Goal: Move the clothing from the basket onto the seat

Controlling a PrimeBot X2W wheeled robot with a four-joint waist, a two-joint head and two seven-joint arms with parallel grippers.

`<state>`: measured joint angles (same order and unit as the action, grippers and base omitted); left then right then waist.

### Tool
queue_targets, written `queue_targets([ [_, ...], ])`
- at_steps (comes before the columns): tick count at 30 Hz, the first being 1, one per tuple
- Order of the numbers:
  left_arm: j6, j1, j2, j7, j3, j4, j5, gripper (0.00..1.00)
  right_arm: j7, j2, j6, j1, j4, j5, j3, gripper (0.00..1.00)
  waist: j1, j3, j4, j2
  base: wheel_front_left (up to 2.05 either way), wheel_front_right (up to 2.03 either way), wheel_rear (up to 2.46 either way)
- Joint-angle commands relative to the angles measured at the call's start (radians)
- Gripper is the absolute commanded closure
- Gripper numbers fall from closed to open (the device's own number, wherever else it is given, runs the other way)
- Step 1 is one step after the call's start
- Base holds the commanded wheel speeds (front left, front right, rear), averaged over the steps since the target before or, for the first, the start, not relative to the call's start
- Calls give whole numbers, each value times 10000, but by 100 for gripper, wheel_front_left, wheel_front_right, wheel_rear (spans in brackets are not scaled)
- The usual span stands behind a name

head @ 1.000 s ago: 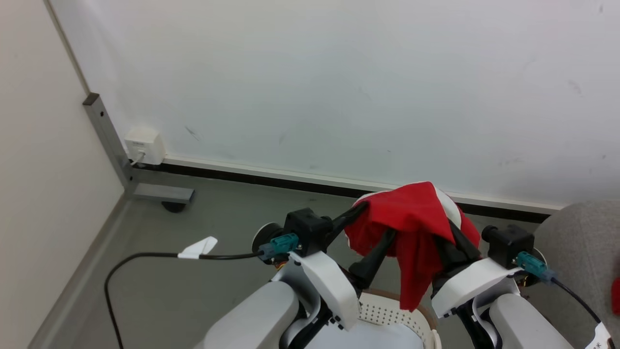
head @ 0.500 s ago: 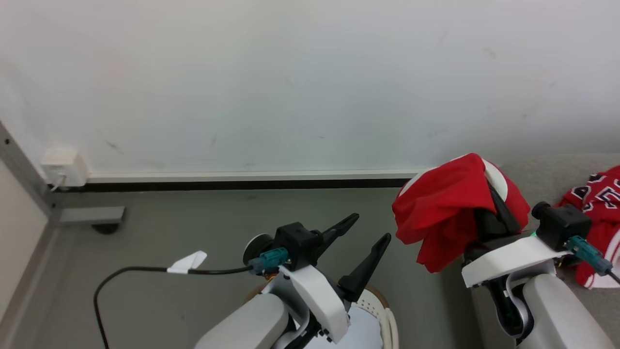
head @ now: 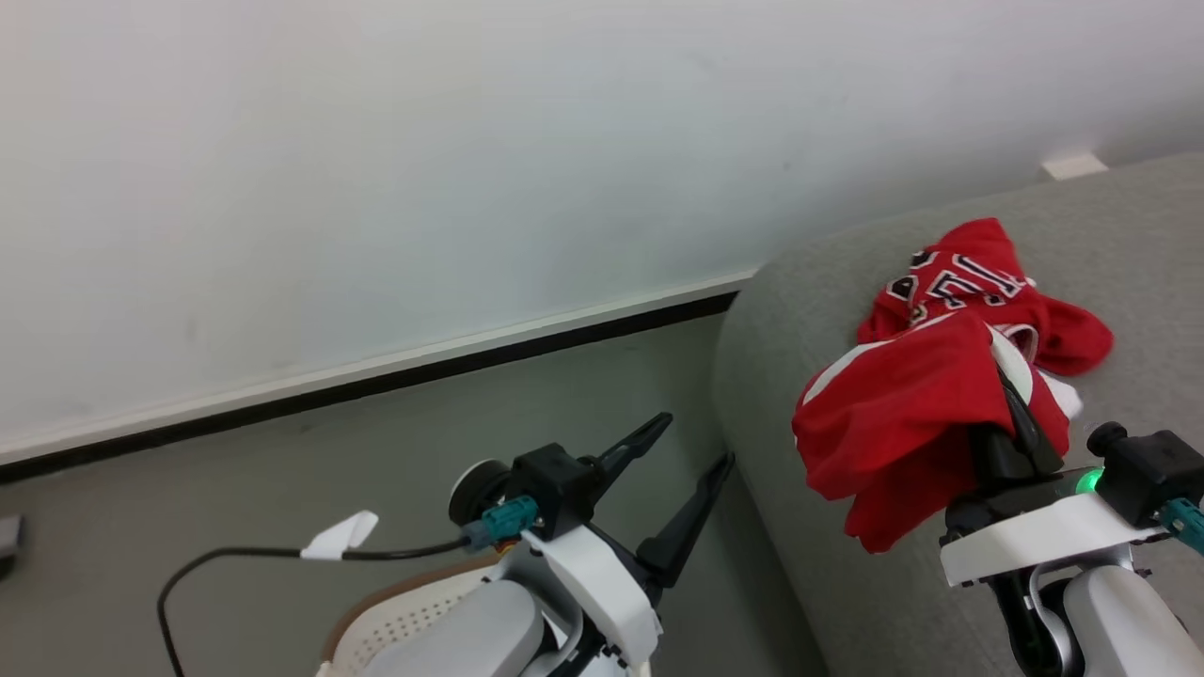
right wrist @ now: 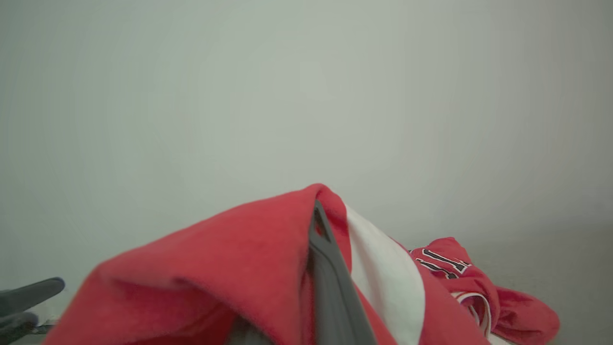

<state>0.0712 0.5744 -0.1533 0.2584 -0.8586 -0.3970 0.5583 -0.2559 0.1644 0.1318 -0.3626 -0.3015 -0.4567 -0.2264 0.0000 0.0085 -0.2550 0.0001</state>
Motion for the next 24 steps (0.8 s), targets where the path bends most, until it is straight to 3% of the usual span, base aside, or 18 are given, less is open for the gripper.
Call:
queue_targets([
  [1,-34,-156,-81,65,11,22,-214,0,37,79,-23,160,159,105,38,100,0,76,-950,-1,0,0,0],
  [6,-73,-450,-73,53,282,233,-584,0,128,109,-23,483,626,84,97,100,0,176,-1957,-1,0,0,0],
  [12,83,-753,41,59,481,330,-1015,0,151,136,-23,931,1018,145,391,100,0,266,-2563,-1,0,0,0],
  [18,262,-841,189,58,606,206,-1310,0,282,198,-23,1148,1218,127,630,100,0,384,-2616,-1,0,0,0],
  [24,398,-525,172,59,614,54,-1554,0,500,497,-23,534,1275,171,997,100,0,955,-2203,-1,0,0,0],
])
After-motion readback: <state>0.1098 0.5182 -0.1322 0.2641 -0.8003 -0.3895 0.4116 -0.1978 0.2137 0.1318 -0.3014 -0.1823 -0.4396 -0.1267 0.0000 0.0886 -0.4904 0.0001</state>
